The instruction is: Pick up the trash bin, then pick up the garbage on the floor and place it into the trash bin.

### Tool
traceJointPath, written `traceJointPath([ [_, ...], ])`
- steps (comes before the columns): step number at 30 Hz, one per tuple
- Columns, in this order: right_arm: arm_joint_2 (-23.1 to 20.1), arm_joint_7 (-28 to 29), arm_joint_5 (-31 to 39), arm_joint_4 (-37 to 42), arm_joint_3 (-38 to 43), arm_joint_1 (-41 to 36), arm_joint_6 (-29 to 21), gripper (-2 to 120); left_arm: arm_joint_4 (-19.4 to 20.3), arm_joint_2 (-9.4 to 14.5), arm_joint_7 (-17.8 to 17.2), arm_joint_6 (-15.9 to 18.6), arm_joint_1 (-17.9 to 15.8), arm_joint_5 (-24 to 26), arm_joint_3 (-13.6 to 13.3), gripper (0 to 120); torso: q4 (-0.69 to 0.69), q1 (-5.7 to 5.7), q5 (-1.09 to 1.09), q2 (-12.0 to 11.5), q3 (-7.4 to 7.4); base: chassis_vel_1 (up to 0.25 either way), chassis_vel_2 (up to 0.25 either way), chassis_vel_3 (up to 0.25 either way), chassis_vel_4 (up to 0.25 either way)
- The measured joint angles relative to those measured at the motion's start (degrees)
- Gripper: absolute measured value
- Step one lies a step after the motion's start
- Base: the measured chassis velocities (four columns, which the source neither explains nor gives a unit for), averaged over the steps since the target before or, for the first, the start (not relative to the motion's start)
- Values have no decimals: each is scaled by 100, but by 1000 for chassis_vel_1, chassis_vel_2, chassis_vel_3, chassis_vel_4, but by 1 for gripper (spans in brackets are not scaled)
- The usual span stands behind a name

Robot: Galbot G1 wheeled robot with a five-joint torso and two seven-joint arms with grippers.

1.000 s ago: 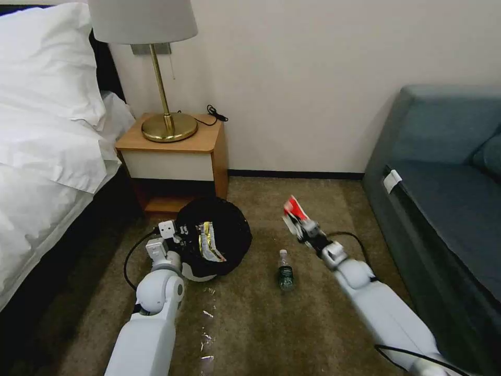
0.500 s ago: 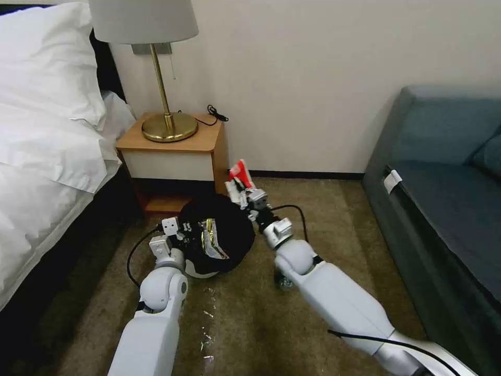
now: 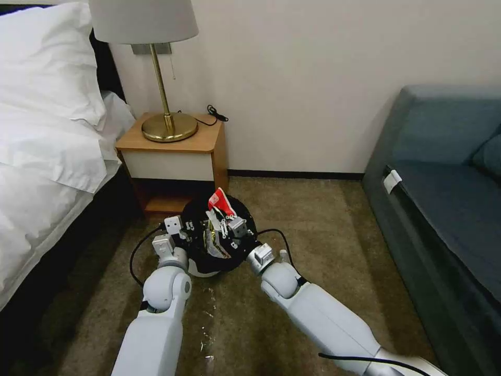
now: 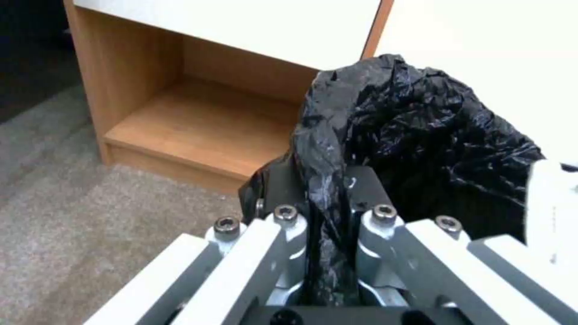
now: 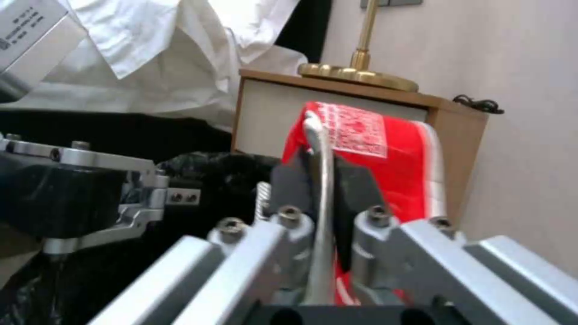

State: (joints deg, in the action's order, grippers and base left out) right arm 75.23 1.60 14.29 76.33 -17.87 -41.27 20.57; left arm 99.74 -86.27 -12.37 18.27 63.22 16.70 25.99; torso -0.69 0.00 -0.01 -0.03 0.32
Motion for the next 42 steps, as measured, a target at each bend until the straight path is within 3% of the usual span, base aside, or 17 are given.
traceJointPath([
  [7,-35,-103,-16,61,30,-51,-15,34,-43,-14,0,0,-25,-31,-6,5,0,0,0,0,0,0,0,0,0],
  [8,-37,-130,-18,73,34,-65,-15,43,-47,-7,0,0,-32,-30,-5,5,0,0,0,0,0,0,0,0,0],
  [10,-37,-132,-18,76,34,-66,-15,43,-47,-5,0,0,-33,-31,-4,5,0,0,0,0,0,0,0,0,0],
  [11,-45,-140,-17,110,69,-76,-29,53,-47,16,0,0,-34,-29,9,5,0,0,0,0,0,0,0,0,0],
  [13,-54,-122,-16,133,101,-76,-54,57,-44,29,0,0,-31,-24,17,5,0,0,1,0,0,0,0,0,0],
  [16,-127,76,31,242,298,-45,-298,72,-14,97,10,0,8,8,67,5,0,0,0,0,0,0,0,0,0],
  [18,-144,132,41,266,351,-40,-374,73,-5,112,16,-1,18,16,79,5,0,0,0,0,0,0,0,0,0],
  [19,-189,251,51,306,464,-36,-511,83,18,155,25,0,38,41,117,5,0,0,1,0,0,0,0,0,0],
  [22,-241,360,35,325,560,-40,-637,88,45,193,35,3,58,70,147,5,0,0,0,0,0,0,0,0,0],
  [25,-394,602,103,355,725,-98,-1034,98,105,273,47,9,108,123,213,5,0,0,1,0,0,0,0,0,0],
  [28,-469,708,277,355,755,-131,-1244,99,128,301,53,9,132,137,240,5,0,0,0,0,0,0,0,0,0],
  [31,-566,952,1536,162,750,-251,-2232,100,195,341,70,10,213,174,309,5,0,0,1,0,0,0,0,0,0],
  [34,-559,968,1786,65,742,-252,-2452,100,224,341,71,10,233,177,328,5,0,0,1,0,0,0,0,0,0],
  [36,-610,1081,2412,-52,733,-193,-3031,100,280,340,71,10,275,179,380,5,1,0,2,0,0,0,0,0,0],
  [37,-610,1081,2412,-52,733,-193,-3031,100,280,340,71,10,275,179,380,5,1,0,2,0,0,0,0,0,0],
  [42,-657,1381,3277,-76,752,7,-4044,100,282,310,84,-12,316,179,437,5,1,0,0,0,0,0,0,0,0],
])
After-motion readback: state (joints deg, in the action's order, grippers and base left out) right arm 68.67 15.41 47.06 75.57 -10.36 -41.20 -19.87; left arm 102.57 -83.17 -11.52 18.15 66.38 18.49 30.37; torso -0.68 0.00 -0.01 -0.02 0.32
